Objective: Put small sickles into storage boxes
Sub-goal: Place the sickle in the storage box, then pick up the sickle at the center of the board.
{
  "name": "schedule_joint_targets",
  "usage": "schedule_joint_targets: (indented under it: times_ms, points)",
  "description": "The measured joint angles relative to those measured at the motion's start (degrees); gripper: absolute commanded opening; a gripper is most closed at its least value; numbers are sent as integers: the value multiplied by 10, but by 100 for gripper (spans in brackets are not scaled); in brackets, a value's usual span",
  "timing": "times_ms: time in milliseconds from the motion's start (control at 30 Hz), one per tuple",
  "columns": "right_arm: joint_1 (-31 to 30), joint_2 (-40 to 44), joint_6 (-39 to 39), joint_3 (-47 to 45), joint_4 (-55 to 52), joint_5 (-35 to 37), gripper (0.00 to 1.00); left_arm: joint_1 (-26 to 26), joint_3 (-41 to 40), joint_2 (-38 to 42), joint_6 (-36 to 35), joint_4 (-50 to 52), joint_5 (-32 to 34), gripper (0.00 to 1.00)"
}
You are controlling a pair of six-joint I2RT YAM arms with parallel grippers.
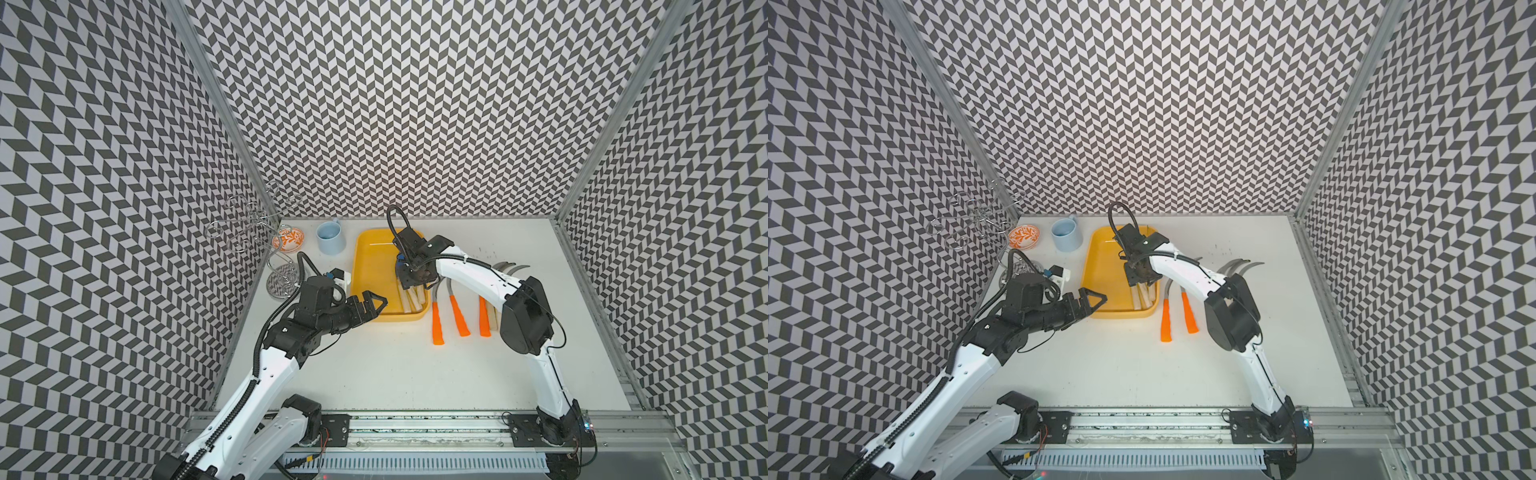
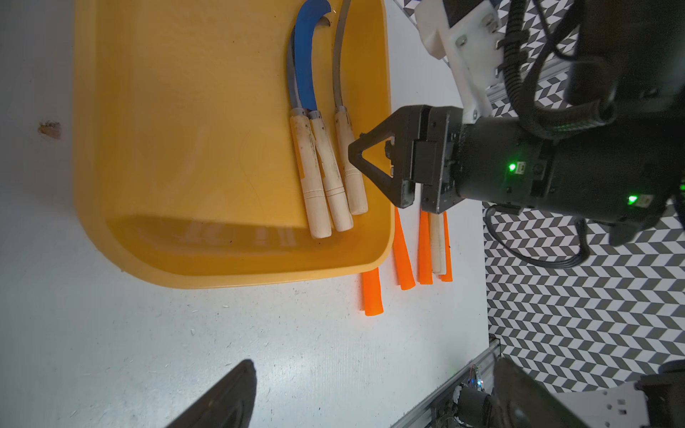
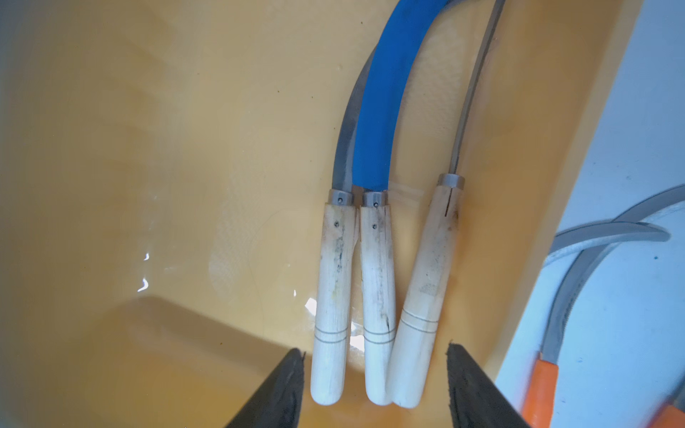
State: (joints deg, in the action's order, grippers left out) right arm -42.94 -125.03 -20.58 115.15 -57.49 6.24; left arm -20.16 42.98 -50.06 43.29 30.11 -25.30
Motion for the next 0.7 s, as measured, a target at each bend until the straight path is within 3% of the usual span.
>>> schedule_joint_targets:
  times_ms: [167, 367, 700]
  points:
    - [0, 65, -9, -43, 0, 0, 83, -22, 0, 9, 12, 0, 1, 100]
    - [0, 147, -21, -136, 10, -3, 99, -86, 0, 19, 38, 0, 21, 100]
    - [0, 239, -47, -288, 39, 0, 99, -176, -24, 53, 94, -14, 62, 100]
